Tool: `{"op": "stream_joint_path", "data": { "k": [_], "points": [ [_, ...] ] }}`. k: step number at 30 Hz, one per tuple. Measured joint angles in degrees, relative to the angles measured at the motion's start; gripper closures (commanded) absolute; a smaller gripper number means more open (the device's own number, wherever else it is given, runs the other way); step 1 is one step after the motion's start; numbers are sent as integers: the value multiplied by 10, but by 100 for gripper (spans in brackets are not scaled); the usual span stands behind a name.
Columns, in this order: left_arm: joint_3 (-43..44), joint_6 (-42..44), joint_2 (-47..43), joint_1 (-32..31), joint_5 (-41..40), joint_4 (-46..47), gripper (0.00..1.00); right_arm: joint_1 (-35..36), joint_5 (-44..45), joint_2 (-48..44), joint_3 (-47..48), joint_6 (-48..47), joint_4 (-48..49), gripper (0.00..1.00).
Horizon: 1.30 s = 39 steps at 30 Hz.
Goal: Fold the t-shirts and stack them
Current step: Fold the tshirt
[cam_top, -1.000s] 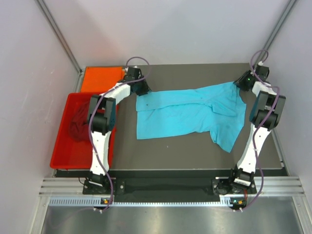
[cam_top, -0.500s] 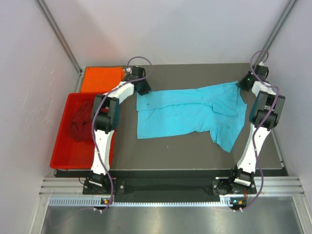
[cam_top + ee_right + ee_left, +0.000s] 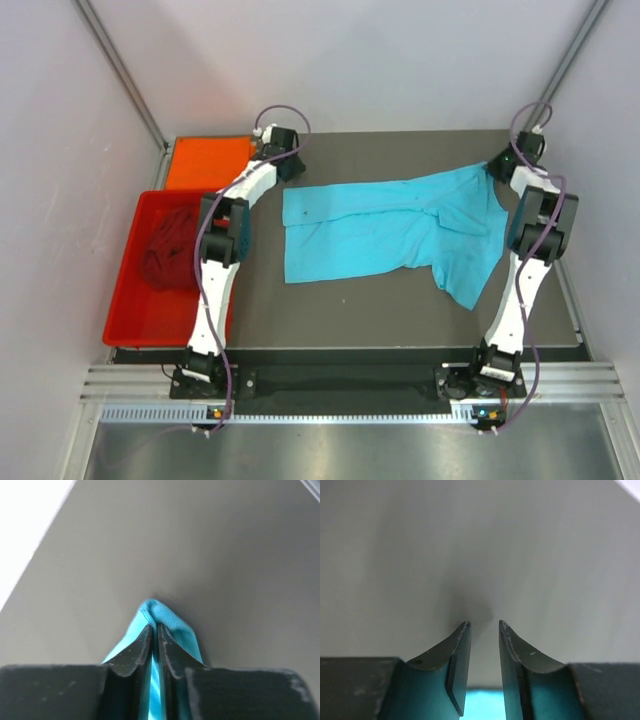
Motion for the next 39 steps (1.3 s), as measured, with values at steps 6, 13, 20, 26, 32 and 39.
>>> {"op": "stream_joint_path", "data": {
  "k": [6, 13, 20, 26, 32, 39],
  "points": [
    [26, 27, 19, 11, 29, 15, 63, 10, -3, 30, 62, -6, -15, 66],
    [-52, 66, -49, 12, 74, -20, 61, 11, 21, 0, 68, -42, -114, 63],
    [-219, 88, -234, -6, 83, -65, 62, 31, 74, -165, -42, -132, -231, 67],
    [-362, 97, -345, -49, 91, -77, 64, 129, 96, -286, -165, -211, -245, 66],
    [-470, 98, -356, -60, 90, -86, 66, 205, 110, -303, -242, -260, -240, 64],
    [-500, 97, -361, -87, 73, -81, 71, 219, 152, -302, -265, -293, -235, 66]
  ]
}}
